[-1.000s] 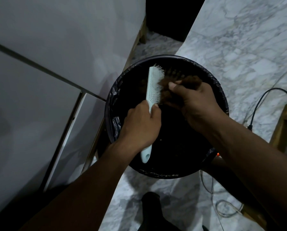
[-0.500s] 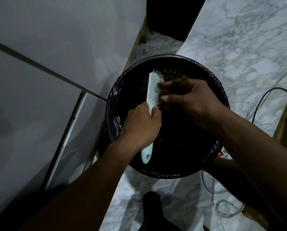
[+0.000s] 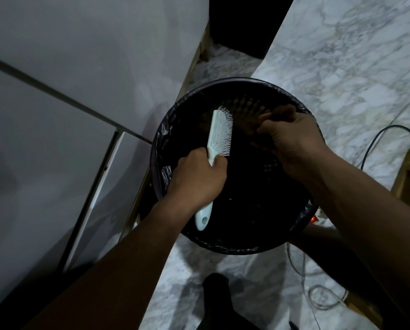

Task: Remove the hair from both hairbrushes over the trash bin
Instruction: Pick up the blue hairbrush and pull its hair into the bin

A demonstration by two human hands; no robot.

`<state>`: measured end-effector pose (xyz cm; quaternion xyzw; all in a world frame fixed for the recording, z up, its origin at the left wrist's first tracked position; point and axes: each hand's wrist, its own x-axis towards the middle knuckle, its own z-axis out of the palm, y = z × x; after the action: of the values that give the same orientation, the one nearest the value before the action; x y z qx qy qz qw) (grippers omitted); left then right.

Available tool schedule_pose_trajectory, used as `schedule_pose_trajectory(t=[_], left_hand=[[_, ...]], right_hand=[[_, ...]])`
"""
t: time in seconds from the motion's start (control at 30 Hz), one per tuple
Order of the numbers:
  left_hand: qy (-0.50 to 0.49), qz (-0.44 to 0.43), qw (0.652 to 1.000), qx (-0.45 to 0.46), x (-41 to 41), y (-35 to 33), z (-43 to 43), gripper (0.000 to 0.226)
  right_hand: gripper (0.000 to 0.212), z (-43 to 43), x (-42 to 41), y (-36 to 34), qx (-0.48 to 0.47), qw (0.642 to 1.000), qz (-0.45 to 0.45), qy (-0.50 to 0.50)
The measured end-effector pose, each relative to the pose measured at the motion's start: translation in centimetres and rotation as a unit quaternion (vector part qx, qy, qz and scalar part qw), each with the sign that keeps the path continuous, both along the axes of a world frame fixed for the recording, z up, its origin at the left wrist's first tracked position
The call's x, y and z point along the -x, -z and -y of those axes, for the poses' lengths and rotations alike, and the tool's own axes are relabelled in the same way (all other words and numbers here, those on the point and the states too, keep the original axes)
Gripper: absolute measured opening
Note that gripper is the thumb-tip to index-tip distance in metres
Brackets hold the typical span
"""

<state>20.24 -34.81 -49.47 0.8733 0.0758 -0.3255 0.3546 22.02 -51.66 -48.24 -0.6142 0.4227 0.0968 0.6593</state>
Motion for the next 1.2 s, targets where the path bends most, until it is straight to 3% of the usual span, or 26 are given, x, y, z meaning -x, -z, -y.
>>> schedule_pose_trajectory(t=[0.33,0.5,0.63,0.8,0.93,1.03,1.2], left_hand=[[-0.03,0.009,0.999,-0.034,-0.2,0.3,-0.3,0.031],[-0.028,0.013,0.999,-0.025,-0.2,0.4,-0.3,0.032],[-0.02,0.031,0.999,-0.015,-0.1,0.3,-0.4,0.03],[0.048,0.063,0.997,0.003,0.4,-0.2,0.0,0.029],[0.085,0.075,0.993,0.042,0.4,-0.6,0.3,0.036],[0.084,0.076,0.992,0.054,0.1,-0.9,0.3,0.033],[0.064,0.052,0.991,0.105,0.0,-1.1,0.6,0.033]], right_hand=[[0.016,1.1,-0.2,0.4,0.078,0.996,-0.013,0.031],[0.006,0.6,0.2,0.9,0.046,0.992,-0.081,-0.087],[0.035,-0.1,0.7,1.2,0.025,0.981,-0.113,-0.155],[0.049,-0.1,0.0,1.5,-0.033,0.996,-0.033,-0.077],[0.039,0.1,-0.4,1.4,-0.104,0.994,-0.014,-0.02],[0.032,0.4,-0.3,1.7,-0.096,0.995,-0.016,-0.029],[0.04,-0.3,0.0,1.6,-0.075,0.995,-0.046,-0.047]])
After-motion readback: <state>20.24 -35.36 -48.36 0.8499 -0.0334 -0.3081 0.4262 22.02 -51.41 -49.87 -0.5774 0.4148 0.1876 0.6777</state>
